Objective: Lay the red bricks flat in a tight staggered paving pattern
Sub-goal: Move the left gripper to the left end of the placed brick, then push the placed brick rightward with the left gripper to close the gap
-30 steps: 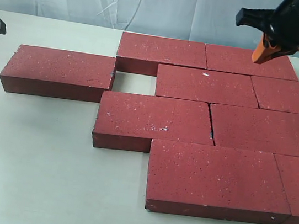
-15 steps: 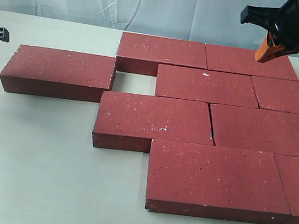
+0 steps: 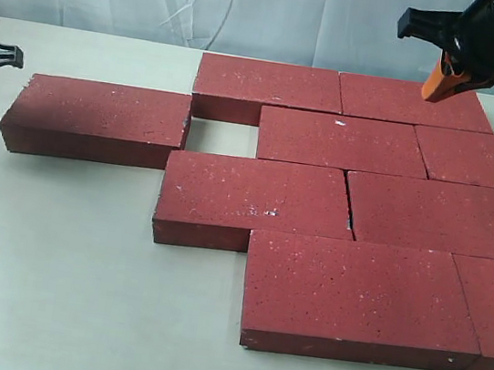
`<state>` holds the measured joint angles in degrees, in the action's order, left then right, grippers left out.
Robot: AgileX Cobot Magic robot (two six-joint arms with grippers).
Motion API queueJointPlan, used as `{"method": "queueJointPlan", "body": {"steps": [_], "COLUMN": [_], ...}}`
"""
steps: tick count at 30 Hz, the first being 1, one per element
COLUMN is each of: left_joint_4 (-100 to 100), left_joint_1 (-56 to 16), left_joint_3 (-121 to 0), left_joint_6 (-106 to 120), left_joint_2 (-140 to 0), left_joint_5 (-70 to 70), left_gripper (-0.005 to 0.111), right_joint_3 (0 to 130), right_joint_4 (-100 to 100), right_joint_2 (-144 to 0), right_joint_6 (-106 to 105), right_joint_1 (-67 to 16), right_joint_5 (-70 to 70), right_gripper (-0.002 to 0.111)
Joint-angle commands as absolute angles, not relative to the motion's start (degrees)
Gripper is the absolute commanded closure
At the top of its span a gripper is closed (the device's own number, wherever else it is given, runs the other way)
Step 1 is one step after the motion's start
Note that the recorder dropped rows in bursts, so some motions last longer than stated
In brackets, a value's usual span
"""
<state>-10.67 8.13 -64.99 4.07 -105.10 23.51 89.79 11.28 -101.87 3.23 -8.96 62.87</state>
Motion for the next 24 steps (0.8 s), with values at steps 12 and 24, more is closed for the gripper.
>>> {"method": "queueJointPlan", "body": {"steps": [12, 24], "left_joint_4": [-13.40, -28.67], "left_joint_1": [8.39, 8.39], "left_joint_3": [-78.11, -78.11], "left_joint_6": [10.76, 23.63], "left_joint_2": [-119.04, -119.26], "left_joint_5": [30.72, 32.72], "left_gripper": [0.107, 0.107], "right_joint_3": [89.37, 89.37], "right_joint_4": [11.10, 11.10], "right_joint_2": [-101.49, -101.49], "right_joint_6": [2.91, 2.91], "right_joint_1": [-8.69, -8.69], "right_joint_5": [60.15, 59.78], "right_gripper": [0.109, 0.109]}}
